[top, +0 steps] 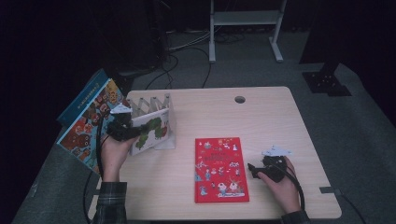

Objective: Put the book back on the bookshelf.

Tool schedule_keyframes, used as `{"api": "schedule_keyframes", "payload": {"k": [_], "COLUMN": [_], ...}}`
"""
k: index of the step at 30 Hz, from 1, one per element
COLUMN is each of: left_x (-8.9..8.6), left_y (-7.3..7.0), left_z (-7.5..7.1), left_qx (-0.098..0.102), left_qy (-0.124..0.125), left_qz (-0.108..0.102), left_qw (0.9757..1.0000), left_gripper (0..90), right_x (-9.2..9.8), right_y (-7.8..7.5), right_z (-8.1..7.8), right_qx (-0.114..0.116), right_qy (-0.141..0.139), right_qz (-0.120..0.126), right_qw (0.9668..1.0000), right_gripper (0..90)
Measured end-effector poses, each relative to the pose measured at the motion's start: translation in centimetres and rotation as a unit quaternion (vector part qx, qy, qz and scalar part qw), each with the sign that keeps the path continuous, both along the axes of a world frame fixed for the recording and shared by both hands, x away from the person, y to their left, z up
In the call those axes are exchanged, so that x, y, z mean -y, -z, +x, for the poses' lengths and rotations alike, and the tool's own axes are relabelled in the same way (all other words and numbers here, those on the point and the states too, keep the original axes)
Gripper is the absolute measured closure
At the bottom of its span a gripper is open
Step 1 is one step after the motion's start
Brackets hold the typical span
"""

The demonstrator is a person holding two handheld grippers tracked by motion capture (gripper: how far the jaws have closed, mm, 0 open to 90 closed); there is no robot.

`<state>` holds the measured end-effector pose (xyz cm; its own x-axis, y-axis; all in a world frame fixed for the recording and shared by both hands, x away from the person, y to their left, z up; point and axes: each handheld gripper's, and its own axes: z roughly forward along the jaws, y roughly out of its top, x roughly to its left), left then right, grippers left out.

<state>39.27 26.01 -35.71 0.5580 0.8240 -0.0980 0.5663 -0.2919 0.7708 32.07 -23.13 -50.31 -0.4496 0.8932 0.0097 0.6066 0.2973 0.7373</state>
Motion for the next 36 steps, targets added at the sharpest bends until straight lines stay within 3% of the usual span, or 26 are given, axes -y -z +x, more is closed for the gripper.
{"api": "schedule_keyframes", "payload": {"k": [12, 18, 22, 31, 36], "left_x": [0.9, 0.9, 1.0, 1.5, 1.8], "left_y": [1.6, 2.2, 2.8, 5.2, 5.5], "left_z": [2.1, 2.1, 1.7, 1.5, 1.5], "left_qx": [0.013, 0.017, 0.013, -0.018, -0.022], "left_qy": [-0.024, -0.025, -0.022, -0.013, -0.014], "left_qz": [-0.006, -0.006, 0.000, 0.017, 0.031], "left_qw": [0.9996, 0.9995, 0.9997, 0.9996, 0.9992], "left_gripper": [75.3, 75.3, 75.1, 74.6, 74.6], "right_x": [0.0, -0.1, -0.1, -0.1, -0.1], "right_y": [0.0, 0.0, 0.0, 0.0, 0.0], "right_z": [0.1, 0.1, 0.1, 0.1, 0.1], "right_qx": [0.000, 0.000, 0.000, 0.001, 0.001], "right_qy": [0.001, 0.001, 0.001, 0.000, 0.000], "right_qz": [0.001, 0.000, 0.000, 0.000, 0.000], "right_qw": [1.0000, 1.0000, 1.0000, 1.0000, 1.0000], "right_gripper": [15.8, 15.7, 15.7, 15.6, 15.6]}}
